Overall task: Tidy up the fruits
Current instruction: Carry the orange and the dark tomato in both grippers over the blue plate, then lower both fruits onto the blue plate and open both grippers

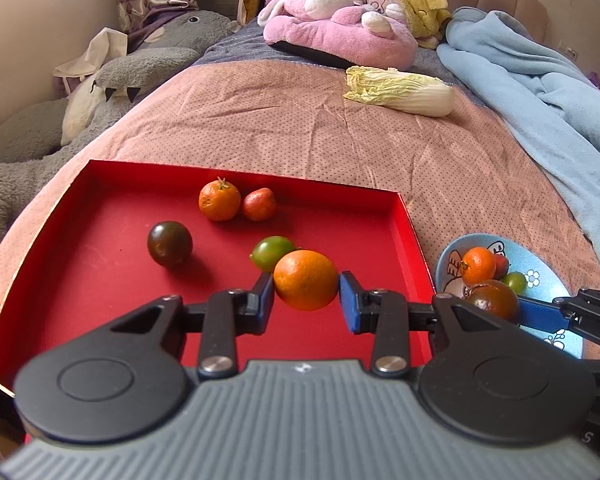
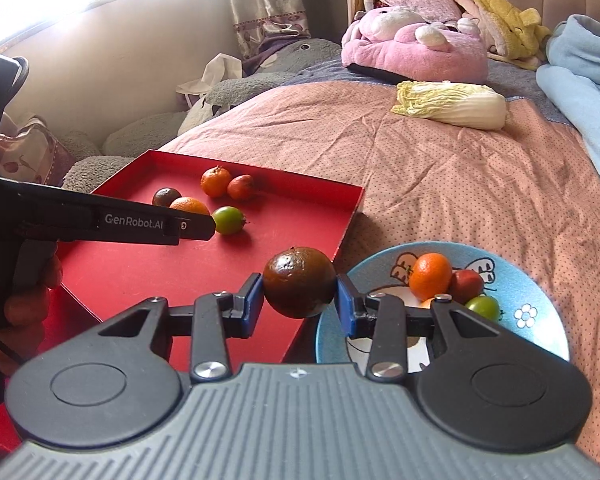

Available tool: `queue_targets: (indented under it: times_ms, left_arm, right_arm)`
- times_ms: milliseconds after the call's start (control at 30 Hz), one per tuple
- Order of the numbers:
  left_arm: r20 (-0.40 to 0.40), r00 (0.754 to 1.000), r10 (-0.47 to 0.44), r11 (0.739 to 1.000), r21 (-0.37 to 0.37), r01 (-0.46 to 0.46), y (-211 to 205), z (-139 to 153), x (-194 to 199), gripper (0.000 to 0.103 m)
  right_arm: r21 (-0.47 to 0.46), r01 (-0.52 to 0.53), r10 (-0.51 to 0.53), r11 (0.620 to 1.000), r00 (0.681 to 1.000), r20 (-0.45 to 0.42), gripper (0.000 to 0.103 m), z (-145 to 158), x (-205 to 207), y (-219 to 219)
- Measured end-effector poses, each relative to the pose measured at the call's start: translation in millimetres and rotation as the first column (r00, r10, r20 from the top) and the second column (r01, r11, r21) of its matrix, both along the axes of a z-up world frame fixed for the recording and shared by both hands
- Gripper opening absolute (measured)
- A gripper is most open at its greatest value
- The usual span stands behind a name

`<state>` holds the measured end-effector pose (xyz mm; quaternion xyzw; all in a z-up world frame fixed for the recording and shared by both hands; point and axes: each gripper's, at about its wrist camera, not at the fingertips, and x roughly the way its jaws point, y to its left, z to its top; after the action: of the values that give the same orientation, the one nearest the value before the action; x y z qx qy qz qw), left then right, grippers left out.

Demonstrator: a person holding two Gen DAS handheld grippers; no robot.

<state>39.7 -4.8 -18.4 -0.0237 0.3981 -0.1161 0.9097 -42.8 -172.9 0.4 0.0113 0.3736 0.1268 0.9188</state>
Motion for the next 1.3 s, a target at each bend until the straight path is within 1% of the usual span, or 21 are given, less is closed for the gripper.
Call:
queue_targets:
  times_ms: [300, 600, 900, 1300]
  left_arm:
    - [0.009, 0.997, -0.071, 0.997, 0.002, 0.071, -34.8, 4.2, -5.7, 0.039]
    - [0.021, 0.989, -0.147, 0.989, 0.001, 0.147, -72.1, 7.8, -9.5, 0.039]
    - [0.011, 0.98, -0.199, 0.98, -0.001, 0.2, -96.9, 3.1, -18.3, 0.039]
    - [-0.012, 0.97, -0.245, 0.97, 0.008, 0.245, -115.2, -9.9, -25.9, 0.039]
  right_arm:
    - [0.004, 0.084, -0.084, 0.996, 0.996, 0.001, 0.045, -1.0, -16.3, -35.8]
    - [-0.001, 0.154, -0.154, 0.988, 0.988, -0.005, 0.045, -4.2, -30.2, -63.4]
    - [-0.005, 0.197, -0.197, 0.98, 0.98, -0.011, 0.045, -6.7, -38.9, -79.5]
    - [-0.004, 0.222, -0.222, 0.975, 0.975, -0.012, 0.045, -7.5, -41.5, -88.4]
